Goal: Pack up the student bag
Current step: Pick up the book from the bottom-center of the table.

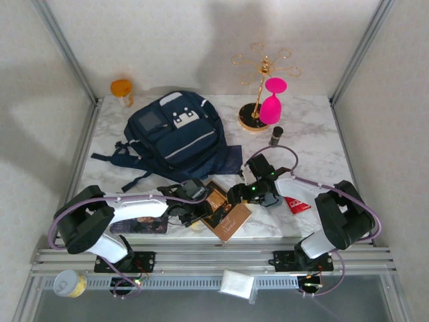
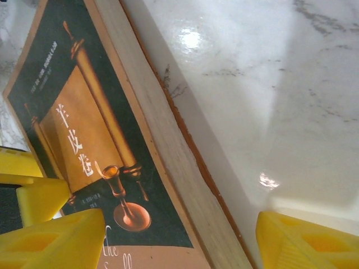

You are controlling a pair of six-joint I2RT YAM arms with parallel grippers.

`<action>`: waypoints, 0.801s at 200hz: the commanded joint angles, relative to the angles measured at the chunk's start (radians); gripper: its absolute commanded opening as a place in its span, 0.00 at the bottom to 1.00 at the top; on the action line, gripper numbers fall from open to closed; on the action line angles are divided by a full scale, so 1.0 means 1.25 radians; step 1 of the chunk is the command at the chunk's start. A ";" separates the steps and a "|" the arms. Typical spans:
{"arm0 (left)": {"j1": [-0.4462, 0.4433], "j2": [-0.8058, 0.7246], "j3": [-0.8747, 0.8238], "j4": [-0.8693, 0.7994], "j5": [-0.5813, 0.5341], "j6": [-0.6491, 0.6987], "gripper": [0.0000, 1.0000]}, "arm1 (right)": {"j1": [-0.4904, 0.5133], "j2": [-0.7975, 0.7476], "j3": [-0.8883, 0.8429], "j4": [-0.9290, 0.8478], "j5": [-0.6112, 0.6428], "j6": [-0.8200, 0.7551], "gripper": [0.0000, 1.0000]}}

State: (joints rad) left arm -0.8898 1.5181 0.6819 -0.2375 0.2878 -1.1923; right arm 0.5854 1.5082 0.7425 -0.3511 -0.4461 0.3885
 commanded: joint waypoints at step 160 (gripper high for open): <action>-0.080 0.049 -0.040 0.668 -0.197 -0.121 0.57 | -0.019 -0.017 -0.010 -0.003 -0.083 -0.004 0.64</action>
State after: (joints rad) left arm -0.9878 1.4731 0.6304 -0.1539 0.0975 -1.3098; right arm 0.5671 1.5108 0.7425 -0.3515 -0.5095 0.3912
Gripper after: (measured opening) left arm 0.581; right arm 0.661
